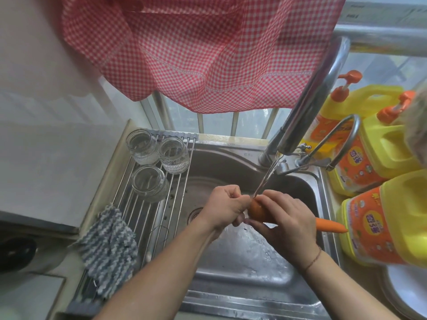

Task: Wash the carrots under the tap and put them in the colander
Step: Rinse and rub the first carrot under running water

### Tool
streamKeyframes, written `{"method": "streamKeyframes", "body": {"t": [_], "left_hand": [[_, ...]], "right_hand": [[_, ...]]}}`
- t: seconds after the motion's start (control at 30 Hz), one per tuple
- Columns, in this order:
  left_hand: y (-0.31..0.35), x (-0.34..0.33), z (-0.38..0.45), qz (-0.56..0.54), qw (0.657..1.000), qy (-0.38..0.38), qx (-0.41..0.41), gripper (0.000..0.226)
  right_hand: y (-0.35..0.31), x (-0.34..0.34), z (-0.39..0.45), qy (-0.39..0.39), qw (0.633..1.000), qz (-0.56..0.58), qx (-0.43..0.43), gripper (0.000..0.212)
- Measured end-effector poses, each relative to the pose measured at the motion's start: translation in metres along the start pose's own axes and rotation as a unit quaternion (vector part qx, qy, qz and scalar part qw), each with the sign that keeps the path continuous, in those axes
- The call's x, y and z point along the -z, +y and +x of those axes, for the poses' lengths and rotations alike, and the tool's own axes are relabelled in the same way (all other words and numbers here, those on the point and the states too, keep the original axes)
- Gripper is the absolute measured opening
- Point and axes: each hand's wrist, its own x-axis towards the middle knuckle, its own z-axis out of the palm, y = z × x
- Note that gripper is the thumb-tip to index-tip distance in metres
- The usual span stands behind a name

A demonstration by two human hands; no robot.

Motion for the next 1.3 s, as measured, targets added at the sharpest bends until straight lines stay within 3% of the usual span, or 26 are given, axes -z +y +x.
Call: {"method": "streamKeyframes", "body": {"t": [0.17,0.27,0.4,0.47,0.57,0.73,0.83,0.97,1.07,1.13,1.2,1.3], "left_hand": [[-0.003,-0.004,0.001,-0.030,0.995,0.029,0.089,0.033],[-0.003,0.001,-0.008,-0.038,0.998,0.014,0.038,0.037],[-0.020,0.003,-0.021,0.137,0.988,-0.056,-0.046,0.036],[-0.028,-0.002,-0.024,0.065,0.995,-0.073,-0.034,0.039],[-0.034,-0.005,-0.022,-0.003,0.999,0.012,-0.043,0.046],[-0.048,-0.004,-0.014,-0.018,0.991,0.123,-0.051,0.050],[-0.049,-0.016,-0.014,-0.029,0.985,0.170,-0.021,0.058],[-0.054,-0.023,-0.004,-0.100,0.965,0.234,0.058,0.051],[-0.049,-0.031,0.001,-0.211,0.948,0.215,0.103,0.061],[-0.046,-0.040,0.001,-0.289,0.937,0.179,0.085,0.055],[-0.045,-0.049,0.002,-0.300,0.941,0.151,0.049,0.034],[-0.042,-0.055,0.004,-0.329,0.933,0.147,0.020,0.049]], "right_hand": [[-0.001,-0.006,-0.001,-0.002,1.000,-0.027,0.003,0.049],[-0.003,-0.007,0.001,0.001,0.999,0.030,-0.042,0.057],[-0.012,-0.007,0.001,-0.049,0.988,0.101,-0.105,0.056],[-0.016,-0.009,0.002,-0.114,0.976,0.131,-0.133,0.056],[-0.014,-0.004,0.002,-0.217,0.940,0.175,-0.198,0.057],[-0.008,0.010,-0.008,-0.358,0.890,0.147,-0.242,0.036],[-0.010,0.014,-0.011,-0.386,0.875,0.152,-0.249,0.031],[-0.010,0.023,-0.020,-0.393,0.875,0.134,-0.250,0.028],[-0.015,0.024,-0.025,-0.378,0.866,0.156,-0.289,0.024],[-0.023,0.023,-0.024,-0.358,0.866,0.145,-0.317,0.024],[-0.032,0.024,-0.020,-0.358,0.869,0.089,-0.331,0.029],[-0.043,0.024,-0.012,-0.373,0.866,0.000,-0.332,0.031]]}}
